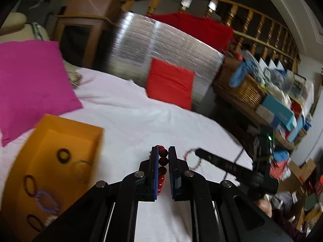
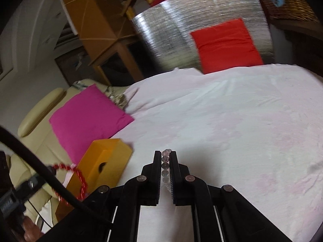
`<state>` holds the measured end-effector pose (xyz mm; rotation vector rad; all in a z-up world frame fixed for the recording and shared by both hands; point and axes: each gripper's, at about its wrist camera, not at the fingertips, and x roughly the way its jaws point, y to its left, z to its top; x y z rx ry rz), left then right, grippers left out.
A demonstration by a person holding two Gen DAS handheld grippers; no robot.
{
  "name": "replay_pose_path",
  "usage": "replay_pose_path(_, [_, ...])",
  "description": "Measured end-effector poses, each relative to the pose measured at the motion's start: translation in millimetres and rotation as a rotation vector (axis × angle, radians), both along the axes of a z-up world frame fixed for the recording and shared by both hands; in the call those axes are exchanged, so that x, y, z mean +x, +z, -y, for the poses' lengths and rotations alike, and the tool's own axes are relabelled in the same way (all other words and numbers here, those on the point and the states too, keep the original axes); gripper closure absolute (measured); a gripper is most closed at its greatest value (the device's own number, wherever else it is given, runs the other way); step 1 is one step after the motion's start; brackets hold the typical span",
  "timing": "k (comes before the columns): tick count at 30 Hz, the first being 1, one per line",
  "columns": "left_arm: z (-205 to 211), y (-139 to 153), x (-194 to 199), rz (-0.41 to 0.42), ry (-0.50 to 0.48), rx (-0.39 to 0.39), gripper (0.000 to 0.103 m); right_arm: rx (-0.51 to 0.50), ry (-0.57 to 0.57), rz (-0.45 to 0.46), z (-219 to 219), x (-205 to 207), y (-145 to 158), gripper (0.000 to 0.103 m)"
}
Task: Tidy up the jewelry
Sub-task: 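Carry both bracelets into the orange box and open both grippers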
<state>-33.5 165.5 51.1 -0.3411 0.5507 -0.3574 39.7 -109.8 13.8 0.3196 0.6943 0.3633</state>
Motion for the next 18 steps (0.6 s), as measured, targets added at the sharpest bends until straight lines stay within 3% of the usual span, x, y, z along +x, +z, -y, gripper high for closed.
replay_pose_path(8, [-70,-14,3,-0.044,0.230,0.091,0.094,-0.022,0.121,0.004,-74,3,12,0.094])
replay_pose_path(18, [-120,-52,16,-0.133,0.388,0.179,0.094,-0.042,0.271,-0.004,-165,-5,12,0.094])
